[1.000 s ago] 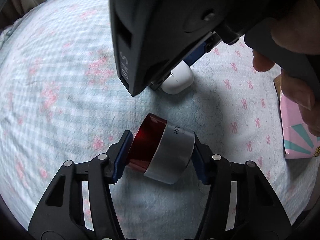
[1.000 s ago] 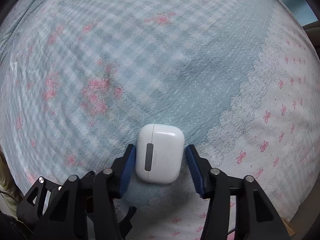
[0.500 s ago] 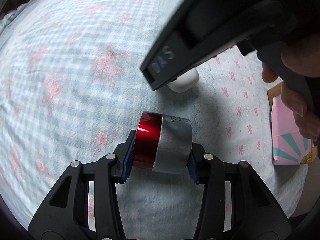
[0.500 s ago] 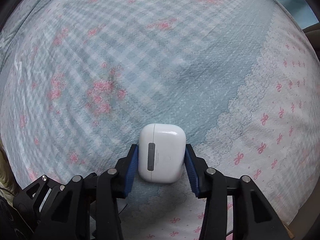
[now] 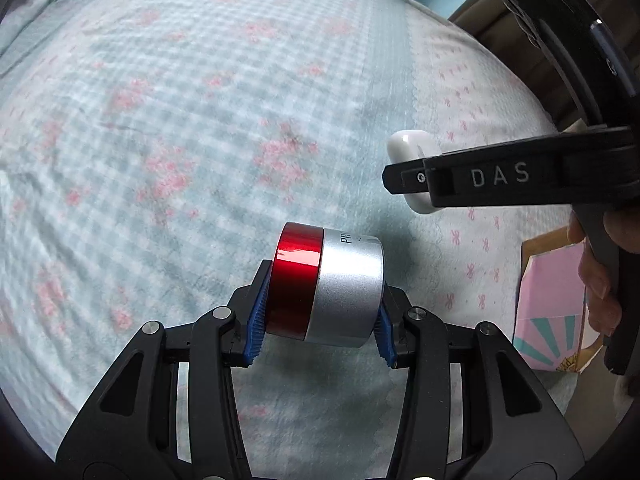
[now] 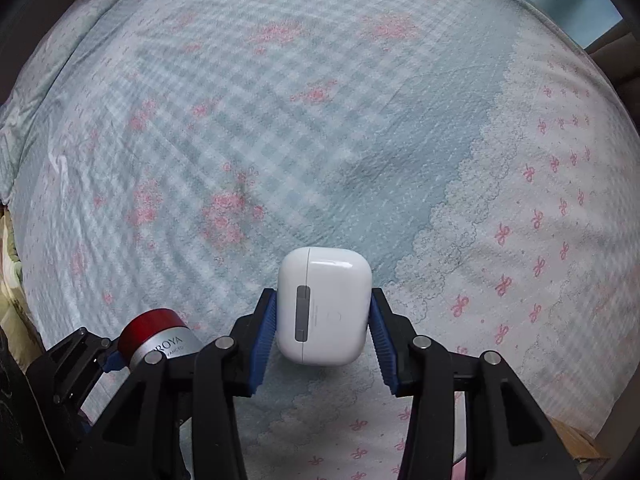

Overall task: Organize rigid objects
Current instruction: 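Carry the red-silver cap and earbud case with both tools over the box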

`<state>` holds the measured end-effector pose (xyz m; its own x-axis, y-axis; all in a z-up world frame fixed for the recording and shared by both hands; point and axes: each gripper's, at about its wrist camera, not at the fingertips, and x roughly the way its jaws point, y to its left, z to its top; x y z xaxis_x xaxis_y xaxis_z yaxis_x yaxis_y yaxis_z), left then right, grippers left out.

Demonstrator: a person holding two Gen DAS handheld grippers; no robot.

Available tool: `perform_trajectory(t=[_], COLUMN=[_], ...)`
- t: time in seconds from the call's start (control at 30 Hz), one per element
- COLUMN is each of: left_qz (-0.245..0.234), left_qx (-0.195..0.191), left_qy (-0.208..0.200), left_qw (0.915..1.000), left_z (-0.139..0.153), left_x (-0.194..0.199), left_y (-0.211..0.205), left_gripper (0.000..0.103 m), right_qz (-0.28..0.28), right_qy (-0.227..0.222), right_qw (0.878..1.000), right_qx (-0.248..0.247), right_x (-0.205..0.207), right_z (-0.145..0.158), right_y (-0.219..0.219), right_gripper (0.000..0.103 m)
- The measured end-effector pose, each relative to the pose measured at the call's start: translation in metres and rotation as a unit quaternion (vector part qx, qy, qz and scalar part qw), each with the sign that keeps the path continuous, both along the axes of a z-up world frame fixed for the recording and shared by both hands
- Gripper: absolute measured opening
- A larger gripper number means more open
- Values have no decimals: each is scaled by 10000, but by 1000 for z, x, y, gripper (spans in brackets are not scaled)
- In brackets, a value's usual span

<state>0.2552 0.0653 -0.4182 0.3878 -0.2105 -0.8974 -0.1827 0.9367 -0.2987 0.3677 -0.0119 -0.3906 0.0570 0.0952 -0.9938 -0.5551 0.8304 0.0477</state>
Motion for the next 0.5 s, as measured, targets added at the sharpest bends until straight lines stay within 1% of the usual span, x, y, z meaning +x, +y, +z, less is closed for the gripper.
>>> perform_trajectory(t=[0.03, 0.13, 0.2, 0.27, 0.37, 0.4, 0.5], left_qz=[2, -54, -133, -189, -290, -329, -501], left_qx=[1, 19, 59, 77, 69, 53, 28], left_qy=[-32, -144, -219, -296, -409, -446, -565], left_qw=[10000, 9999, 9997, 9994, 9987, 9984, 9971], left_z=[7, 43, 62, 81, 109, 117, 143], left_x=[0, -4, -4, -5, -9, -10, -11], left_y=[1, 0, -8, -14, -26, -32, -52], left_gripper=[40, 40, 40, 40, 40, 40, 40], right_qz=[-52, -254, -377, -453, -532, -605, -848], right_qy=[-23, -137, -189, -272, -430, -479, -620], right_qw=[10000, 9993, 9984, 9972, 9958, 9949, 9917], right_qx=[55, 255, 387, 521, 603, 648, 736], right_x=[-1, -10, -15, -25, -44, -51, -66], right_z=[7, 35, 50, 71, 96, 107, 128], right_y=[-2, -13, -25, -38, -58, -68, -95], right_gripper=[42, 42, 42, 42, 42, 42, 42])
